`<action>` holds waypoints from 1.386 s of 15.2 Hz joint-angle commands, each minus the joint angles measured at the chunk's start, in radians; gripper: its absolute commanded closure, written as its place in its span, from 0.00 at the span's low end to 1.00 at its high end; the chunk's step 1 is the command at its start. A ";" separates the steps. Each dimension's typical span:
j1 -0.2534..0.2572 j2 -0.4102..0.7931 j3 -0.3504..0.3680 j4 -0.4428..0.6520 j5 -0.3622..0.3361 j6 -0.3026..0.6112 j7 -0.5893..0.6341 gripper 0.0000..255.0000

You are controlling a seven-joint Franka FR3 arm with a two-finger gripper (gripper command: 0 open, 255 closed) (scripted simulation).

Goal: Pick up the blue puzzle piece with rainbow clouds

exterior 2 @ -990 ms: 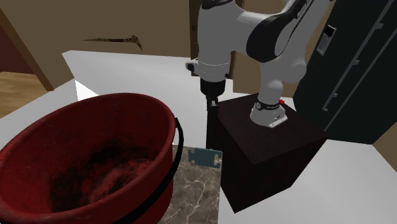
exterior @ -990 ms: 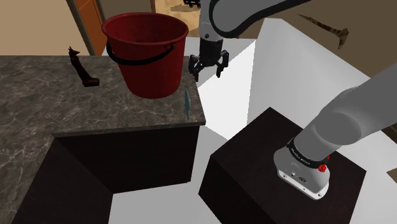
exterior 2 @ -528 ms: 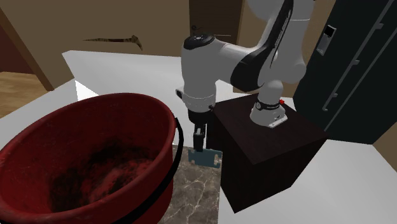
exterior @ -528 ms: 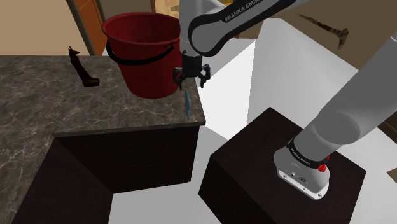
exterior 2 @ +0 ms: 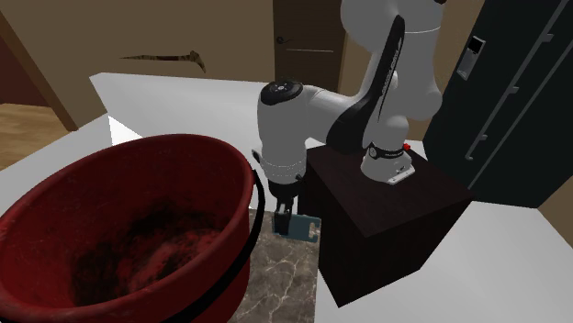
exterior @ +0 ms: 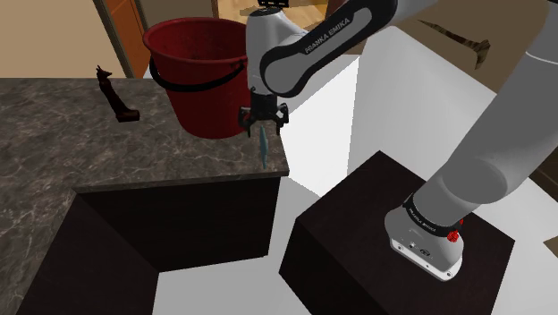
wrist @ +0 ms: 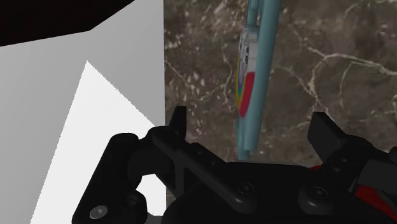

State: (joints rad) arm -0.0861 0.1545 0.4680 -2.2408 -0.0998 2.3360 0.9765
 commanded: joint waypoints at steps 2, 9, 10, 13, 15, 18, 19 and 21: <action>0.002 0.011 -0.002 -0.007 -0.008 0.017 0.007 0.00; 0.002 0.013 -0.002 -0.004 -0.009 0.016 0.007 1.00; 0.002 0.013 -0.002 -0.004 -0.009 0.016 0.007 1.00; 0.000 0.001 0.000 -0.004 -0.001 0.005 0.001 1.00; -0.003 -0.020 0.004 0.003 0.013 -0.020 -0.009 1.00; -0.006 -0.049 0.007 0.015 0.033 -0.057 -0.023 1.00; -0.007 -0.058 0.008 0.019 0.039 -0.070 -0.027 1.00; -0.008 -0.076 0.010 0.029 0.051 -0.095 -0.035 1.00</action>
State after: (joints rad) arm -0.0931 0.0862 0.4775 -2.2186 -0.0542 2.2549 0.9462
